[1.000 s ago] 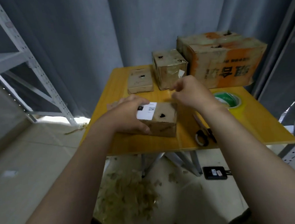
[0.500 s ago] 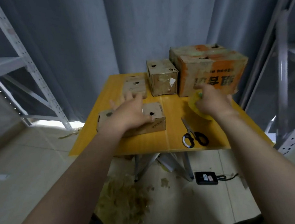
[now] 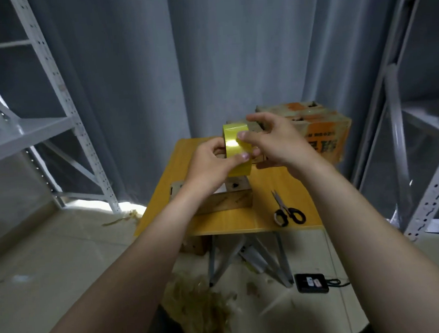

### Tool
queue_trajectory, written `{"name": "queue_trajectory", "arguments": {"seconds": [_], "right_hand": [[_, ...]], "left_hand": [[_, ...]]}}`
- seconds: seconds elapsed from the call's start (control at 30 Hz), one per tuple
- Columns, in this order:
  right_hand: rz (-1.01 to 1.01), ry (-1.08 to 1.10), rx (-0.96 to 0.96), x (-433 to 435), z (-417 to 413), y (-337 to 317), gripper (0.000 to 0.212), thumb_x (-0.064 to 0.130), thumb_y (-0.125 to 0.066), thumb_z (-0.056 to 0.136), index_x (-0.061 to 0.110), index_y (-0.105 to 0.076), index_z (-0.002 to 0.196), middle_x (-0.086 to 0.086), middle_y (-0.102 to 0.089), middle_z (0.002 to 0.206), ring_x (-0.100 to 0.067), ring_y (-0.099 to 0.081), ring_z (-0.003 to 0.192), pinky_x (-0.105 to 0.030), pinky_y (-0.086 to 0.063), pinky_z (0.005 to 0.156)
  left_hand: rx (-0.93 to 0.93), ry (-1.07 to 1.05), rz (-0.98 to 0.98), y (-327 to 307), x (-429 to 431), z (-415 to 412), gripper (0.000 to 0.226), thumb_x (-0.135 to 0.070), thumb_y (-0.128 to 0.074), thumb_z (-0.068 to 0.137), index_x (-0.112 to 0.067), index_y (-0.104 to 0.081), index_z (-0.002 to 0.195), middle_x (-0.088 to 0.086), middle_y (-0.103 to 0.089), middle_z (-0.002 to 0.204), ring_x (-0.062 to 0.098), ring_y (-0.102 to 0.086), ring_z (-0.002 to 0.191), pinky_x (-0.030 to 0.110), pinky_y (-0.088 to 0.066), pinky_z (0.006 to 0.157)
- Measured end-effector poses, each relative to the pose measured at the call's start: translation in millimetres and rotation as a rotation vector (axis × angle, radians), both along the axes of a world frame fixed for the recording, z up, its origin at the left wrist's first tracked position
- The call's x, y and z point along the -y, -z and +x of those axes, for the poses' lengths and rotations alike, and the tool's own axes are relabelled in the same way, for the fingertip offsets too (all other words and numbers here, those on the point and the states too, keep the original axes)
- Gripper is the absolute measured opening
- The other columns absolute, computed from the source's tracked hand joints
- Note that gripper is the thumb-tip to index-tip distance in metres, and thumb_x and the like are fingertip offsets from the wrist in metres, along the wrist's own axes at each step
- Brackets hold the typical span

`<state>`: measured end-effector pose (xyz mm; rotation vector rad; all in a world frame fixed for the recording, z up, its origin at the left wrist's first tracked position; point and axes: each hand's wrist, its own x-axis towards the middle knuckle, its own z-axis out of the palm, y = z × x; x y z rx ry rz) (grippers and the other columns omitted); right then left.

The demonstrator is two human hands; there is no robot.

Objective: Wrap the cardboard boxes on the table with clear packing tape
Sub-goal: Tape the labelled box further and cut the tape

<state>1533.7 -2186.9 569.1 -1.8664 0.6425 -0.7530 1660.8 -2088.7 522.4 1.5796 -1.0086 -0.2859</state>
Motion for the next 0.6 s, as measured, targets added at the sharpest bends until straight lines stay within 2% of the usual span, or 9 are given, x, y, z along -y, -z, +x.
{"name": "queue_trajectory", "arguments": {"seconds": [0.13,0.2,0.27,0.33,0.4,0.47,0.53,0.6], "right_hand": [[-0.109,0.017,-0.027,-8,-4,-9,0.043,0.037,-0.076,0.093,0.021,-0.066,0.133,-0.002,-0.070,0.110,-0.010,-0.064,0.074,-0.024,-0.050,0.052],[-0.136,0.024,-0.016,-10,-6,-10,0.026,0.032,-0.079,0.091,0.019,-0.075,0.113,0.002,-0.073,0.102,-0.008,-0.063,0.075,-0.025,-0.048,0.057],[-0.166,0.057,0.009,-11,-6,-9,0.006,0.025,-0.080,0.090,0.021,-0.076,0.090,0.005,-0.073,0.087,-0.009,-0.063,0.073,-0.029,-0.049,0.065],[-0.213,0.089,-0.005,-12,-3,-7,0.014,0.022,-0.079,0.091,0.024,-0.072,0.079,0.006,-0.072,0.085,-0.011,-0.066,0.082,-0.029,-0.049,0.076],[-0.256,0.116,-0.020,-14,1,-7,0.015,0.021,-0.078,0.092,0.024,-0.070,0.079,0.006,-0.069,0.086,-0.007,-0.062,0.081,-0.027,-0.045,0.076],[-0.329,0.164,-0.024,-16,4,-6,0.014,0.021,-0.077,0.092,0.021,-0.069,0.080,0.008,-0.065,0.084,-0.003,-0.057,0.075,-0.024,-0.041,0.069],[-0.431,0.228,-0.042,-18,7,-3,0.014,0.020,-0.076,0.092,0.020,-0.068,0.081,0.006,-0.060,0.090,-0.008,-0.055,0.079,-0.025,-0.036,0.067],[-0.510,0.254,-0.044,-18,8,1,0.012,0.020,-0.075,0.092,0.018,-0.068,0.082,0.005,-0.054,0.096,-0.012,-0.054,0.087,-0.026,-0.034,0.071]], "left_hand": [[0.063,-0.006,0.051,-4,-23,-8,0.029,-0.027,-0.089,0.079,-0.019,-0.073,0.101,-0.004,-0.076,0.095,0.013,-0.071,0.086,0.032,-0.055,0.072],[0.069,-0.001,0.047,-5,-29,-12,0.029,-0.027,-0.090,0.078,-0.019,-0.073,0.101,-0.004,-0.076,0.096,0.014,-0.072,0.088,0.034,-0.058,0.077],[0.060,0.003,0.049,-5,-32,-15,0.029,-0.025,-0.090,0.079,-0.019,-0.073,0.101,-0.005,-0.078,0.095,0.011,-0.074,0.088,0.034,-0.060,0.082],[0.061,0.004,0.068,-3,-34,-19,0.029,-0.025,-0.088,0.081,-0.019,-0.071,0.104,-0.006,-0.079,0.092,0.008,-0.075,0.084,0.035,-0.062,0.081],[0.058,-0.007,0.081,-1,-35,-23,0.028,-0.029,-0.084,0.086,-0.020,-0.068,0.107,-0.007,-0.079,0.092,0.007,-0.075,0.083,0.039,-0.062,0.084],[0.049,-0.030,0.083,0,-36,-29,0.023,-0.036,-0.078,0.091,-0.025,-0.064,0.105,-0.009,-0.078,0.090,0.006,-0.074,0.083,0.037,-0.061,0.082],[0.092,-0.087,0.117,-3,-37,-36,0.020,-0.044,-0.074,0.092,-0.029,-0.063,0.098,-0.012,-0.076,0.083,0.004,-0.071,0.075,0.028,-0.054,0.067],[0.142,-0.158,0.126,-7,-37,-42,0.024,-0.050,-0.071,0.092,-0.028,-0.063,0.089,-0.010,-0.072,0.075,0.007,-0.067,0.068,0.026,-0.043,0.057]]}}
